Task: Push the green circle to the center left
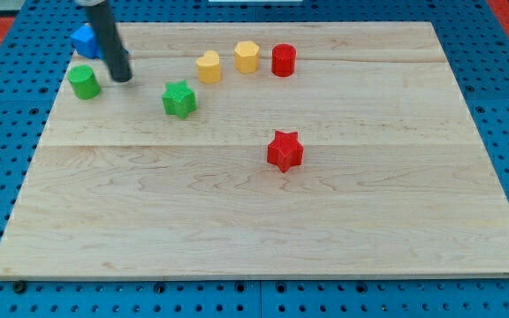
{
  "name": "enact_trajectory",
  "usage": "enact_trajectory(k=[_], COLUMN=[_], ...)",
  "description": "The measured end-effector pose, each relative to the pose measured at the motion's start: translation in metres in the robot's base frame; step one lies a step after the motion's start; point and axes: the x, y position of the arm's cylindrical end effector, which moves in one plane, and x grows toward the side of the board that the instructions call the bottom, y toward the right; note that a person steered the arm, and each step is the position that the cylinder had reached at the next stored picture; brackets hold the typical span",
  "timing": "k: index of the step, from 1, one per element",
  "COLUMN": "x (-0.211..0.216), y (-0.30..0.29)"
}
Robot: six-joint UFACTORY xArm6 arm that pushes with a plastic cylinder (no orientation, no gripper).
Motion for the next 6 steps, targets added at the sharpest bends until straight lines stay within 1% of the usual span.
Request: enact_trajectory(k=[1, 2, 3, 4, 5, 6], x=[-0.017, -0.007, 0.033, 0.076, 0.081, 0.044], y=[-0.047, -0.077, -0.079, -0.054, -0.052, -0.051])
